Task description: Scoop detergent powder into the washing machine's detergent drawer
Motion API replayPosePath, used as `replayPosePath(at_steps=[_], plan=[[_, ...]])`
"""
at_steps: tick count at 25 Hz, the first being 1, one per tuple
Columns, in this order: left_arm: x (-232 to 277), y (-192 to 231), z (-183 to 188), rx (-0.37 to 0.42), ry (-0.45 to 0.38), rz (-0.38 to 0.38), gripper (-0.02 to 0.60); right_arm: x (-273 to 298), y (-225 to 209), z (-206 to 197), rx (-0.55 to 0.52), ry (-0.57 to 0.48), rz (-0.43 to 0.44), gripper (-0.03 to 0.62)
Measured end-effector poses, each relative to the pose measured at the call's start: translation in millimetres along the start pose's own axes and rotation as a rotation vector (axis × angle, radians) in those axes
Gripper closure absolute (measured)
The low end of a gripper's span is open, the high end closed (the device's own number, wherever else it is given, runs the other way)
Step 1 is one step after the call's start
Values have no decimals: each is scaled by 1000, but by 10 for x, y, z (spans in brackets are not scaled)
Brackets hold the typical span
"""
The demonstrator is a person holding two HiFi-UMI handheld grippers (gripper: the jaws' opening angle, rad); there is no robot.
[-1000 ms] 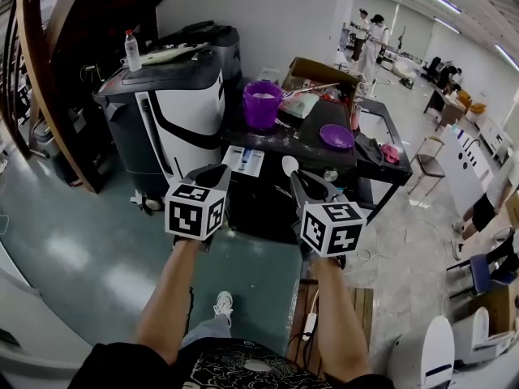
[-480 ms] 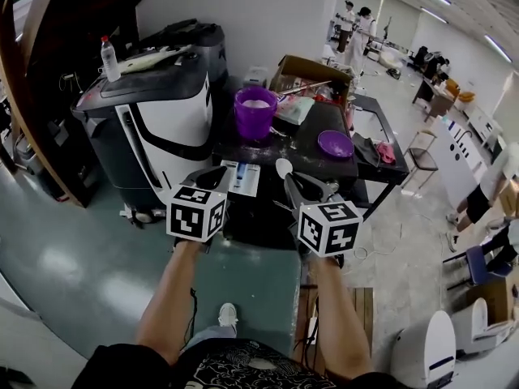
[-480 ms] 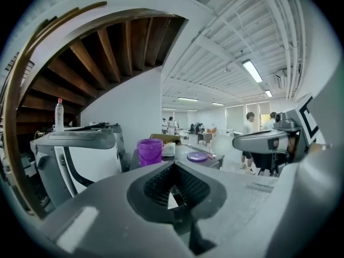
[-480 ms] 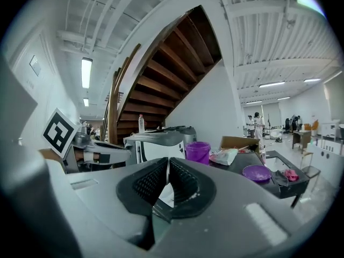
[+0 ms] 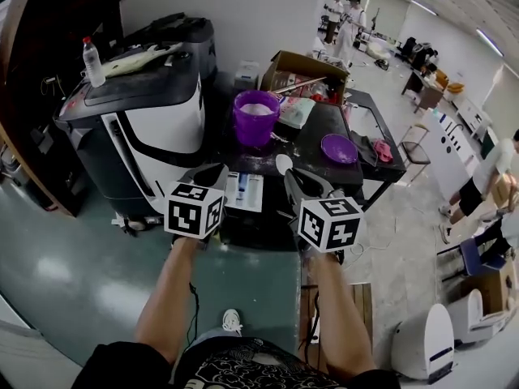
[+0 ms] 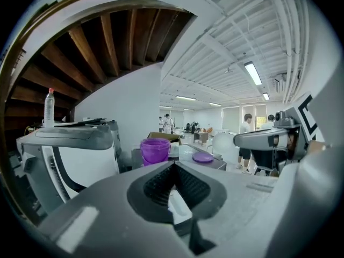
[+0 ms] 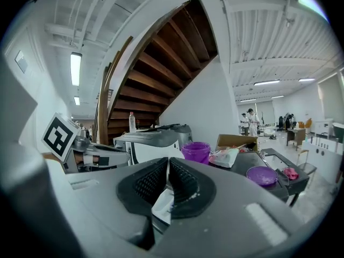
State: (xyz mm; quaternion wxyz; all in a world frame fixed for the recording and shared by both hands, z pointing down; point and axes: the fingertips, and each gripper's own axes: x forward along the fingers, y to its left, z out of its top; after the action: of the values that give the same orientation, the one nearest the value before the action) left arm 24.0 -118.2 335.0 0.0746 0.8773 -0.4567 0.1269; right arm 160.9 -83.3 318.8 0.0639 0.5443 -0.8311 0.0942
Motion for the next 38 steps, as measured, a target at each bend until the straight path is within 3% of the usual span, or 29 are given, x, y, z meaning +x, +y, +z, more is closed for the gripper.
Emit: replayPosePath(at_steps=[14, 38], plan=[[413, 454, 64, 8, 6, -54, 580, 578, -82, -5, 25, 26, -47, 559], [705, 797, 66, 25, 21, -56, 580, 1022, -181, 35, 52, 4, -50, 559]])
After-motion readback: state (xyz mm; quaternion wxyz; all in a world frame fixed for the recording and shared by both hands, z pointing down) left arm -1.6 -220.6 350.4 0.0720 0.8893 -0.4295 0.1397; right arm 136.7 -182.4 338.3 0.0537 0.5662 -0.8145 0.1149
